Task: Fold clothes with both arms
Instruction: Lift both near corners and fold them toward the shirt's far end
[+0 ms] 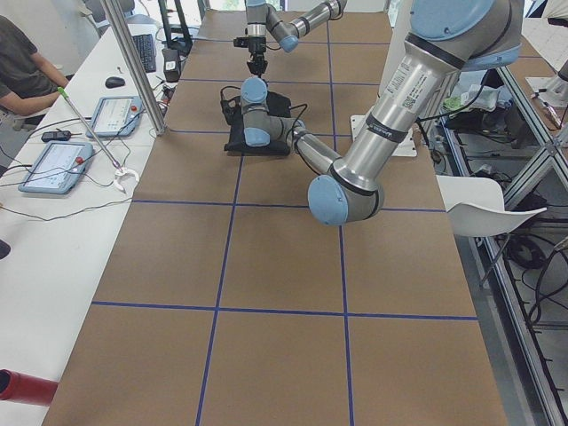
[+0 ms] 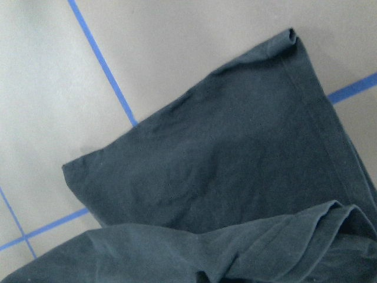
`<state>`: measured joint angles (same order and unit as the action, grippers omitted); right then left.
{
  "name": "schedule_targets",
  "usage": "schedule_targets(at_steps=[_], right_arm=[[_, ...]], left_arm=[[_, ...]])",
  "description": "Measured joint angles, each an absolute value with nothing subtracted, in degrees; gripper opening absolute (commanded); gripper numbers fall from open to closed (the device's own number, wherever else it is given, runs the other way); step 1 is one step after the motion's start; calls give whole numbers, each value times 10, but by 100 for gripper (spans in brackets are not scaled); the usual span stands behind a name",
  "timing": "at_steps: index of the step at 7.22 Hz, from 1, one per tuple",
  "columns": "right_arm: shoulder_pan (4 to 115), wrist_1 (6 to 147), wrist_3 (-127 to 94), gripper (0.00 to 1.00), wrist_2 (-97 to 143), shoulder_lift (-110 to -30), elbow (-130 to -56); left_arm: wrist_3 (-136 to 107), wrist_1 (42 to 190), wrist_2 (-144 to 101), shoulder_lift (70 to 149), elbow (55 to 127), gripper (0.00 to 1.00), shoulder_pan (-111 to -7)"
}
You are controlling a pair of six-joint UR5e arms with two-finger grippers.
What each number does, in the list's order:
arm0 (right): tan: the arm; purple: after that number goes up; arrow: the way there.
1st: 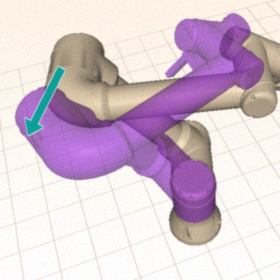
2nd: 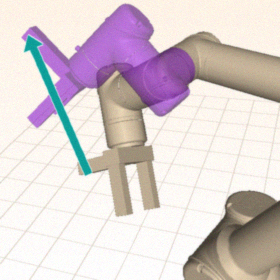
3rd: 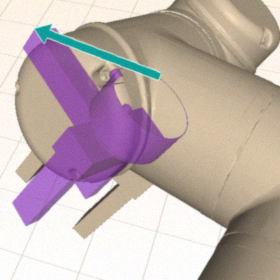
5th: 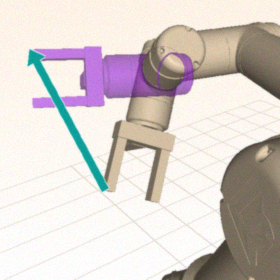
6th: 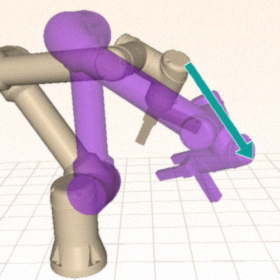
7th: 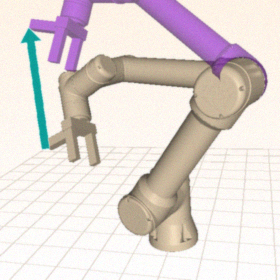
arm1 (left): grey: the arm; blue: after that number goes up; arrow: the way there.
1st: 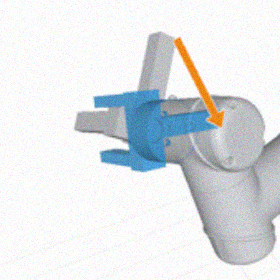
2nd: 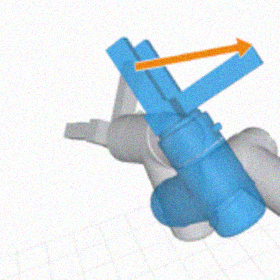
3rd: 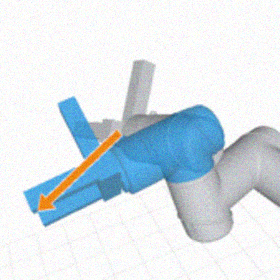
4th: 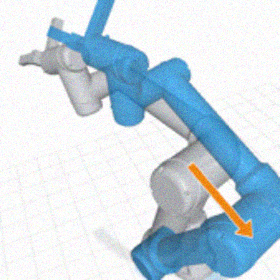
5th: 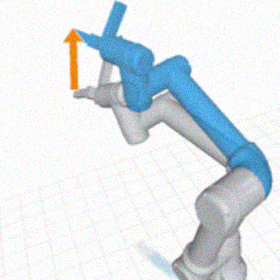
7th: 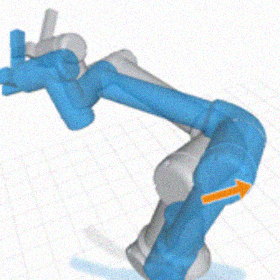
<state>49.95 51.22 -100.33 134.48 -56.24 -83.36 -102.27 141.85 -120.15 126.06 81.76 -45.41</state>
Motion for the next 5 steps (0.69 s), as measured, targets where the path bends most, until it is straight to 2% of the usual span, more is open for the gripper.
schedule_targets(at_steps=[3,5], right_arm=[[499,512,-1004,0,1286,-517,-749],[492,511,-1004,0,1268,-493,-710]], left_arm=[[-1023,1470,-1184,1299,717,0,-456],[-1023,1483,-1175,1303,693,0,-456]])
